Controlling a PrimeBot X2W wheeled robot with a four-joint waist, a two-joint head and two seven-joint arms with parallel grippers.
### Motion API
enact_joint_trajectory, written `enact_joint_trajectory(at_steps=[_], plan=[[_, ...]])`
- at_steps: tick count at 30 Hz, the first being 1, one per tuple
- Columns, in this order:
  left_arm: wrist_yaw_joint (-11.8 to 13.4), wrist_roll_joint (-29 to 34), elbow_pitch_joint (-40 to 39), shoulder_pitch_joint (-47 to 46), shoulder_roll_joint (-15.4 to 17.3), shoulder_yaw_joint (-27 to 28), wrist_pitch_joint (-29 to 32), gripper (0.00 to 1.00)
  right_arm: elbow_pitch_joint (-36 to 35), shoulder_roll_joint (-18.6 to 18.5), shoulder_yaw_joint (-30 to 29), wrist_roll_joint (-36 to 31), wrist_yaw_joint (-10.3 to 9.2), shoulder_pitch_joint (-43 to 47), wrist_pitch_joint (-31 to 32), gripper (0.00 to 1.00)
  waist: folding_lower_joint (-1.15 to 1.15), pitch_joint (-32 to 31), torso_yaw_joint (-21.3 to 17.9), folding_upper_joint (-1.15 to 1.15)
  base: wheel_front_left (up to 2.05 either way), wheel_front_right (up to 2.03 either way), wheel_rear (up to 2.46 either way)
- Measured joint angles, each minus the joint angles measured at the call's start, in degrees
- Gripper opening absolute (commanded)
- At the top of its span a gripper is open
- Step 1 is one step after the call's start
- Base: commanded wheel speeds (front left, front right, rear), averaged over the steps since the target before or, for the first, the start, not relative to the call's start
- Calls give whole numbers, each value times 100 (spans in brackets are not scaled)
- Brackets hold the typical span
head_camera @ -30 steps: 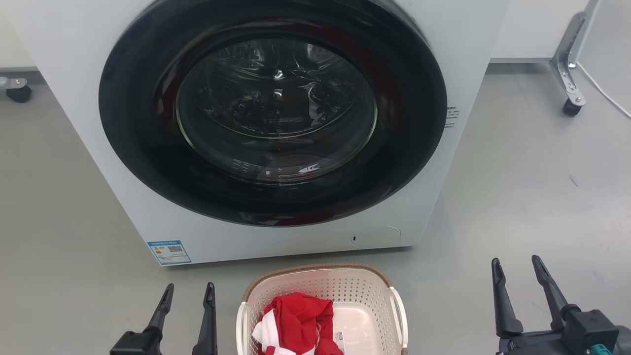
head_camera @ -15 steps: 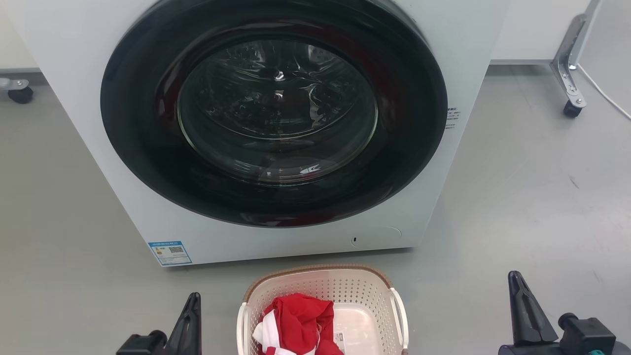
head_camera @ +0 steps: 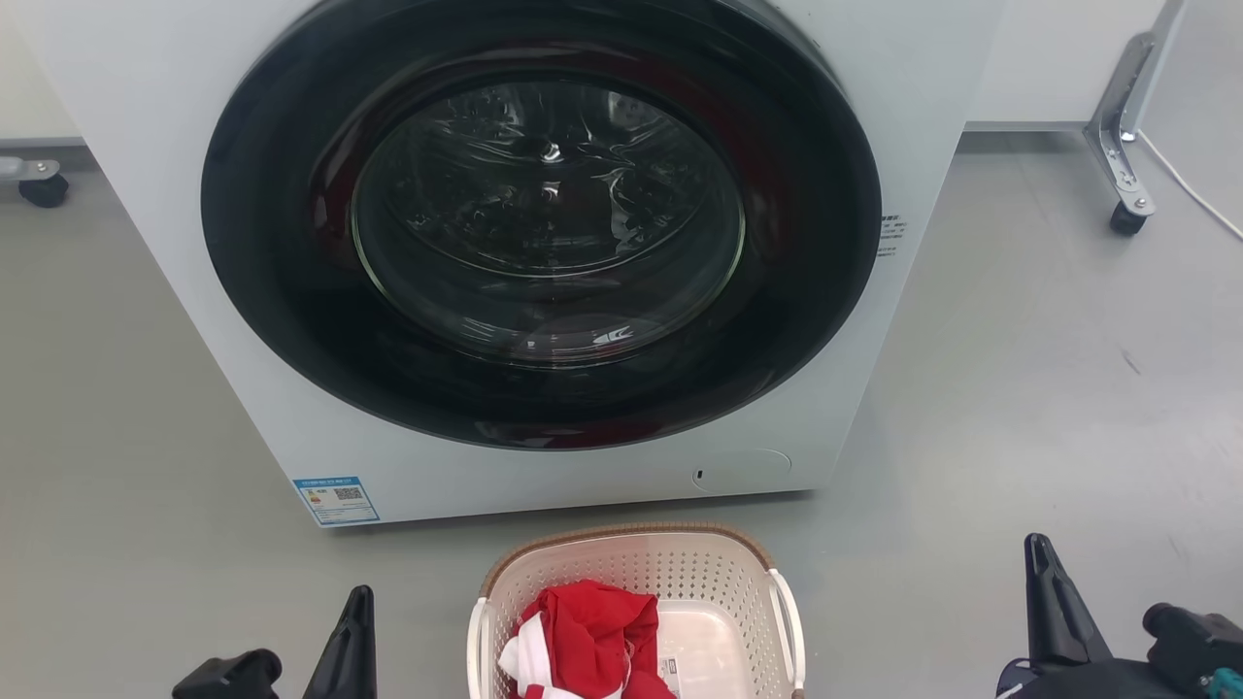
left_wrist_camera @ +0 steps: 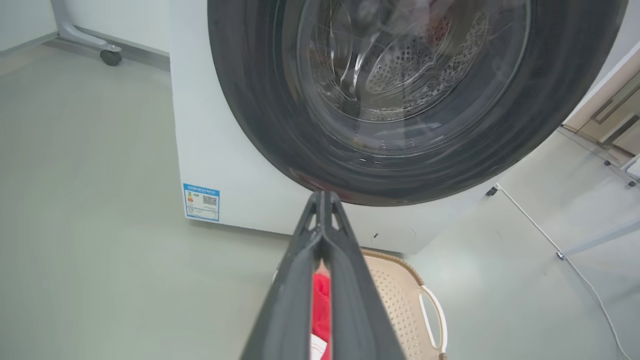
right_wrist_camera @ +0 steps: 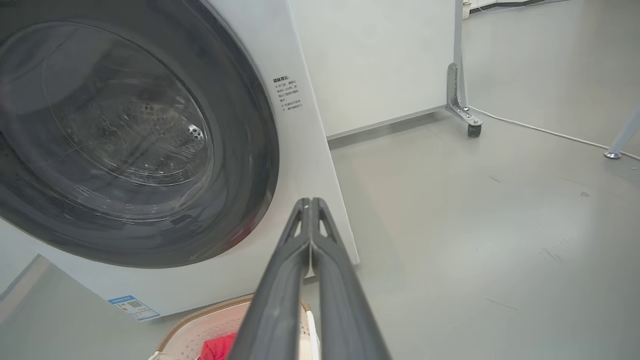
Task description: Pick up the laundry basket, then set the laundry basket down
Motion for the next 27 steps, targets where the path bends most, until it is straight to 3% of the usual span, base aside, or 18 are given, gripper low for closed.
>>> enact_joint_trajectory(at_steps=[27], plan=[[-366, -2061, 378, -276, -129, 517, 382, 0, 319, 234, -572, 2208, 374, -221, 590, 0, 0, -51, 11, 0, 0, 0, 0]])
